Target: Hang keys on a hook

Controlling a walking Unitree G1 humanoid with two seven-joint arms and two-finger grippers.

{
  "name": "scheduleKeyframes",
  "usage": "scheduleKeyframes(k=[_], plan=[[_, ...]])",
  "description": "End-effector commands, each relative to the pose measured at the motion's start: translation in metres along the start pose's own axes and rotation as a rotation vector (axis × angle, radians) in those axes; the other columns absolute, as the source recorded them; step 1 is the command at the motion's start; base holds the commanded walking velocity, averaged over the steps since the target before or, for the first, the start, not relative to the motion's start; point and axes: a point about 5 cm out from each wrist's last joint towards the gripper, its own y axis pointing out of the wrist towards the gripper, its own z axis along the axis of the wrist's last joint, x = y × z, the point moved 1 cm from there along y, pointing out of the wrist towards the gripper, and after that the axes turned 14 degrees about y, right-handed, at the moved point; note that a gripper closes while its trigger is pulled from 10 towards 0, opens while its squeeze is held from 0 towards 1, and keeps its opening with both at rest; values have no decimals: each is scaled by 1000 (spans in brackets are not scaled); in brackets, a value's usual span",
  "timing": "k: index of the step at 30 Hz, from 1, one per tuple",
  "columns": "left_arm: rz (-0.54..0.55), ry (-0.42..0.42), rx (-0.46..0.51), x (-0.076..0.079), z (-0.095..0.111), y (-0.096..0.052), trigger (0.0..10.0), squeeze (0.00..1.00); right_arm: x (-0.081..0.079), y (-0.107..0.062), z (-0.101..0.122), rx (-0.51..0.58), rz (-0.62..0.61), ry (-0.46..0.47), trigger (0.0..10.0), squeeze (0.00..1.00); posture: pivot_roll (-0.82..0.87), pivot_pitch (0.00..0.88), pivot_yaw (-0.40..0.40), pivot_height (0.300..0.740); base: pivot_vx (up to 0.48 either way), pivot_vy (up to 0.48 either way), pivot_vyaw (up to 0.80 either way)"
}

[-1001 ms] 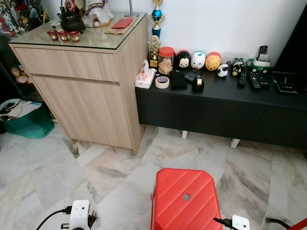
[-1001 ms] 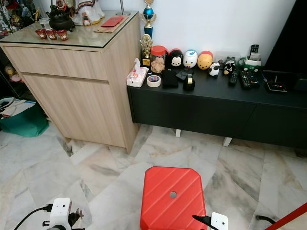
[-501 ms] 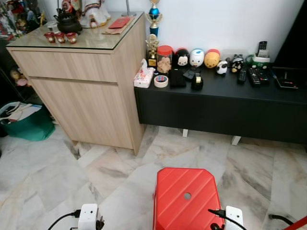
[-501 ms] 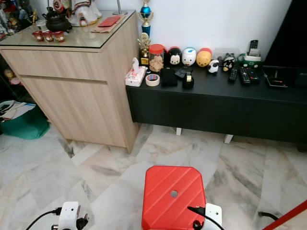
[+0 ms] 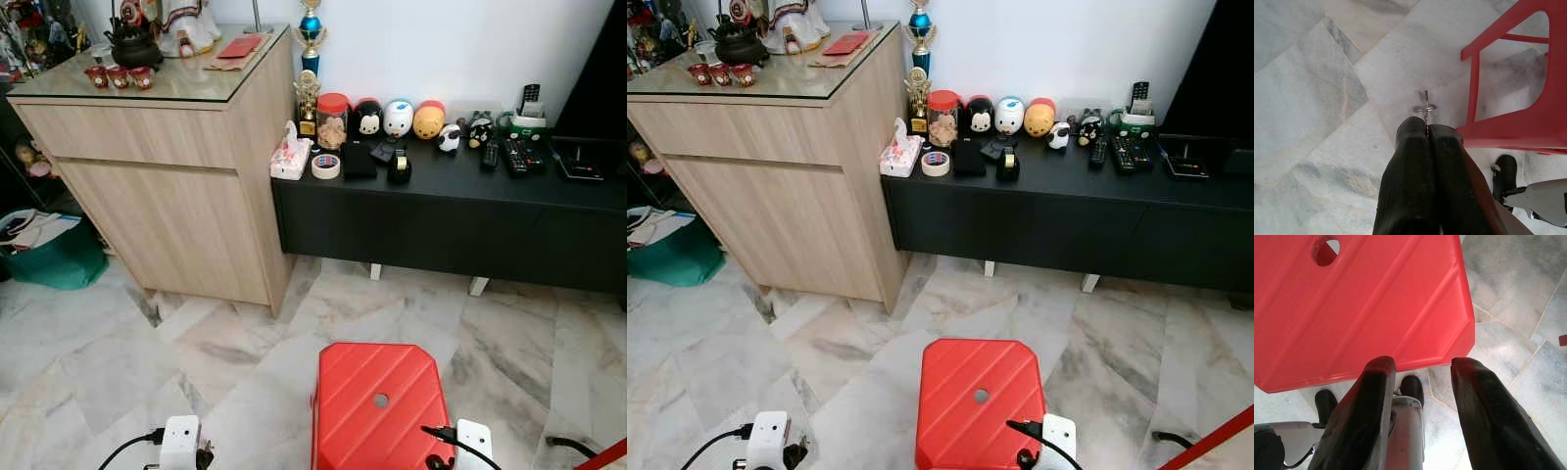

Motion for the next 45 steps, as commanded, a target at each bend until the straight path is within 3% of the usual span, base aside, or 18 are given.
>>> scheduleKeyframes(k=[1, 40, 45], plan=[[-3, 4, -11, 1, -4, -1, 10000, 0, -1, 0, 2, -3, 4, 3, 10000, 0, -22, 0, 22, 740, 0, 0, 0], [-8, 4, -23, 1, -8, -2, 10000, 0, 0, 0, 1, -4, 6, -8, 10000, 0, -20, 0, 21, 740, 0, 0, 0], [-15, 4, -38, 3, -12, -3, 10000, 0, 0, -1, -9, -18, 2, -15, 10000, 0, -18, 0, 26, 740, -285, 0, 0]])
